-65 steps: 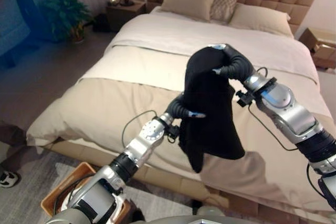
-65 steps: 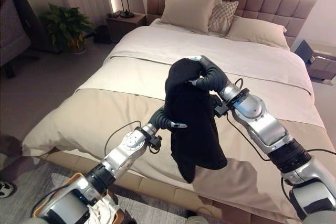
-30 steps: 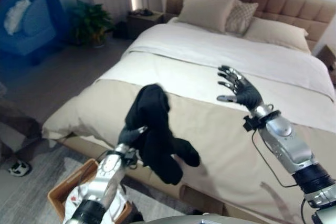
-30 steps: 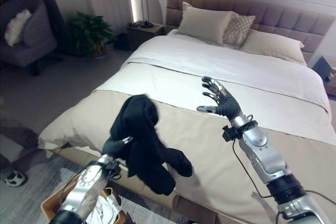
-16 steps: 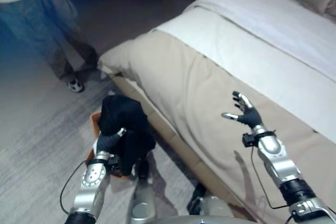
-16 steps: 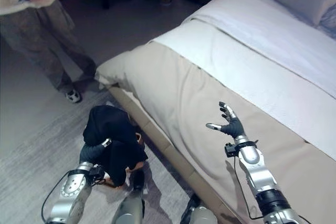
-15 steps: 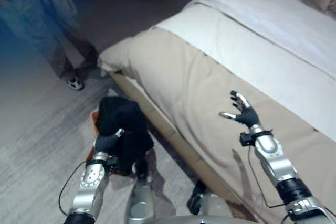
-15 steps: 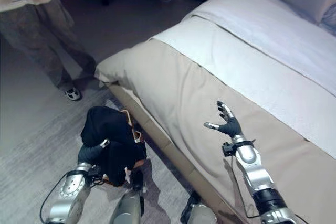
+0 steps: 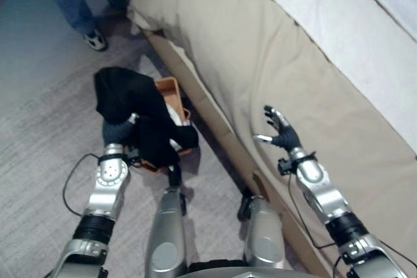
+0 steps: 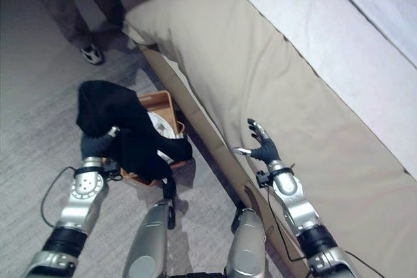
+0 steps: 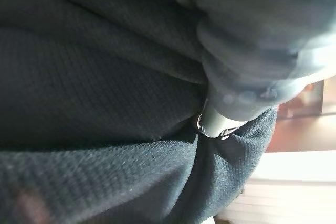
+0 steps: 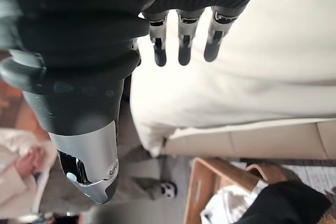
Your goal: Pick up clothes into the bucket
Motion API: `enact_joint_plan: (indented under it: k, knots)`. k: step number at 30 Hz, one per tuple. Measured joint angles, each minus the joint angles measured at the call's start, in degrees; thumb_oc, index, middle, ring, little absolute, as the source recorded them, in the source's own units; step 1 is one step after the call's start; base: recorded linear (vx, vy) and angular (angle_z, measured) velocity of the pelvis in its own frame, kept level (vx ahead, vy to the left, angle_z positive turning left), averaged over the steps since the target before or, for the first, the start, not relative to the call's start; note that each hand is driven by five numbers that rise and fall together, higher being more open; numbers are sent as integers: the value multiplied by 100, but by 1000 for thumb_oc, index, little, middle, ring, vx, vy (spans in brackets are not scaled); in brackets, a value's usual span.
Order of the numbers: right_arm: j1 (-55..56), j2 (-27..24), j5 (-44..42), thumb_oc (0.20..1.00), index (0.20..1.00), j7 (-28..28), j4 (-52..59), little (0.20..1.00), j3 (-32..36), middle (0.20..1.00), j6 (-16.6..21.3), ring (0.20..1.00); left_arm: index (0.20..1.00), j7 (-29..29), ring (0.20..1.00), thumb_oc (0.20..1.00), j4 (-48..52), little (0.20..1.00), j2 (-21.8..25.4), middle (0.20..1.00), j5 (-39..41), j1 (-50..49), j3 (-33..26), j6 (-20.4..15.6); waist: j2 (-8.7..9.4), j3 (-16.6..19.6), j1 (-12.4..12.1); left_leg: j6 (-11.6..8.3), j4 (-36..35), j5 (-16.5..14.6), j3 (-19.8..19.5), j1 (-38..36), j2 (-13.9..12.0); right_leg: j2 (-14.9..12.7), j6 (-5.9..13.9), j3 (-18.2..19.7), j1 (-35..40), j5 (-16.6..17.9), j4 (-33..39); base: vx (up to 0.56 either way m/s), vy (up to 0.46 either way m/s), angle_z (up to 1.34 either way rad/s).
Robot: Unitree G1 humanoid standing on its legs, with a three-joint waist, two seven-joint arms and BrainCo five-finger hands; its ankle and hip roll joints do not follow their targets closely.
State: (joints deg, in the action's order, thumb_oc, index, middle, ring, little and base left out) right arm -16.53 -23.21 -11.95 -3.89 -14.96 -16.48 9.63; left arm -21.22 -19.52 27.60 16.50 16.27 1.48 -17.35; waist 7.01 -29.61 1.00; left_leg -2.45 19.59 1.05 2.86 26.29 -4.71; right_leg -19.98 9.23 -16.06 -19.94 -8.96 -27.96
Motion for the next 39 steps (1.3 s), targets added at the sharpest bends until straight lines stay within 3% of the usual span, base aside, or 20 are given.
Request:
enact_joint_plan:
  k: [5,12,23,30,35,39]
  knots:
    - [238,-39,0,1000,1000,-34,-79,1000,-221,1000,39,1000,200,-537,200,200,212,200,364,200,-84,621,-78,-22,-11,-39,-16,-170,-247,230,-292,271,-11,77,-19,-246,-194,-55,-20,24,-5,24]
    - [193,-34,-22,1000,1000,-81,-163,1000,-572,1000,143,1000,200,-1249,200,200,-60,200,1188,200,-449,1337,-64,-74,15,-72,-10,-159,-436,460,-396,725,-35,76,-40,-371,-649,-71,-95,14,-10,9]
    - [87,166,-124,1000,1000,-270,-367,1000,-819,1000,221,1000,200,-1523,200,200,-304,200,1322,200,-430,1764,-48,-81,133,-96,119,-140,-443,519,-595,945,3,79,-36,-625,-662,-61,-37,53,-9,9]
    - [-11,156,-243,1000,1000,-295,-334,1000,-1056,1000,296,1000,200,-1653,200,200,-481,200,1713,200,-327,2107,233,-119,138,-92,151,-139,-451,520,-610,976,2,88,-34,-648,-690,-62,-25,-2,0,0]
    - [-173,140,-283,1000,1000,-307,-76,1000,-1102,1000,392,1000,200,-1683,200,200,-770,200,1709,200,-326,2228,315,-212,168,-73,304,-142,-243,535,-593,1708,-30,82,-42,-505,-1502,-64,-321,-51,3,-7]
    - [-125,67,-274,1000,1000,-369,-70,1000,-1093,1000,432,1000,200,-1644,200,200,-1396,200,1468,200,-192,2242,384,-175,172,-71,603,-125,133,543,-585,2376,0,15,-96,-335,-2202,-76,-693,-31,9,-4]
